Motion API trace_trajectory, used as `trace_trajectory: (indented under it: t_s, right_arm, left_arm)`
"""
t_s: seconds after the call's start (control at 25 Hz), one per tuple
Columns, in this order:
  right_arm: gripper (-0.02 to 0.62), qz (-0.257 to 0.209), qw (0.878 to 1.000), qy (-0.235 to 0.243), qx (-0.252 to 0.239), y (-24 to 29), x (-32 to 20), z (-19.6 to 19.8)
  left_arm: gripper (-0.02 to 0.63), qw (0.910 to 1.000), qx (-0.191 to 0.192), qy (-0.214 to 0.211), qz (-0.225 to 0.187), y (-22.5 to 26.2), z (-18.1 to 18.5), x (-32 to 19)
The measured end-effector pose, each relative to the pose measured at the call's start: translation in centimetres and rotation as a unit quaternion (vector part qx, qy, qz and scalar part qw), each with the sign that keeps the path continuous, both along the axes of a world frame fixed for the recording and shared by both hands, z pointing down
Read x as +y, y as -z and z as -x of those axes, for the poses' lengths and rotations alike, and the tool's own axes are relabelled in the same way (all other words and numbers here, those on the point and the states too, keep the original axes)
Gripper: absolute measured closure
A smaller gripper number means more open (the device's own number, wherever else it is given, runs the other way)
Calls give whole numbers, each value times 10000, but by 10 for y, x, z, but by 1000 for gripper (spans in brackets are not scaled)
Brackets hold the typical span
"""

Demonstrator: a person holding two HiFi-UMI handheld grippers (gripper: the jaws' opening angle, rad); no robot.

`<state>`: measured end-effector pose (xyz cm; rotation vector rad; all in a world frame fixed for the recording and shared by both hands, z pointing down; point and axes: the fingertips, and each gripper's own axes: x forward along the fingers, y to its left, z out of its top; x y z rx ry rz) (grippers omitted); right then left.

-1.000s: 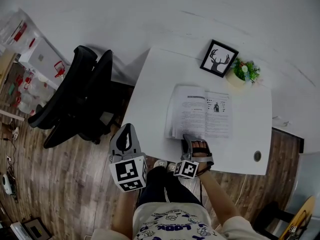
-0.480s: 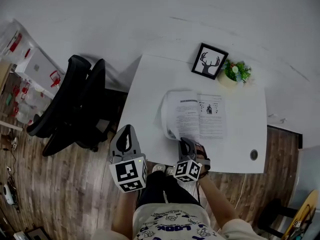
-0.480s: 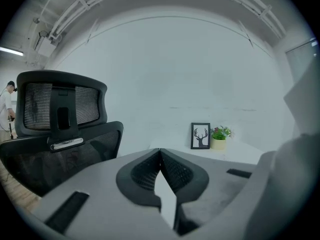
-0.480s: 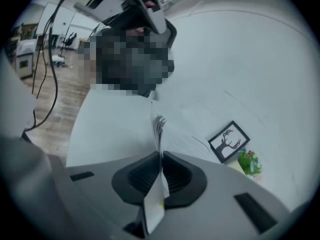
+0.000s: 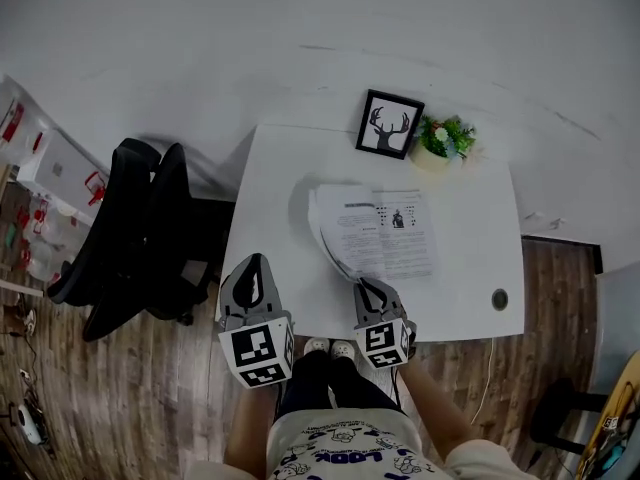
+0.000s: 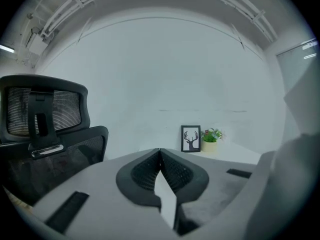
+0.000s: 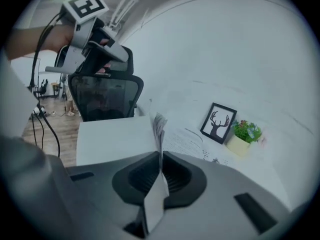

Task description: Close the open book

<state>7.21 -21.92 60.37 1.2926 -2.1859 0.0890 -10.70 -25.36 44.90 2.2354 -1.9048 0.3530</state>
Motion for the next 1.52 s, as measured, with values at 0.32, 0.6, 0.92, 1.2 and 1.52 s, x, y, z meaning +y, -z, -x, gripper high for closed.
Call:
trace_trajectory:
  t_s: [0.32,0.6,0.92,1.2,1.52]
  right_arm:
    - [555,93,9931,-683,-950,10,1,-26]
    - [555,81,9875,-1108,-1122,10,3,-58]
    - [557,229,9628,-2029,-1771,2,2,-104]
    - [557,634,9195,-2943,-2527,-22,-2,-139]
    - [555,982,8909,-3404,-2844,-43,-4,-156]
  left_arm:
    - [582,9992,-8,-400,-35,4,-32,-10]
    - [582,9977,-40,-678,-52,6,-57,-17]
    - [583,9957,-65,-926,-31,4,-84,-22]
    - [582,9948,-76,-1019,19,1,-98,-25]
    - [581,9940,-85,-1089,57,-1,-110,-30]
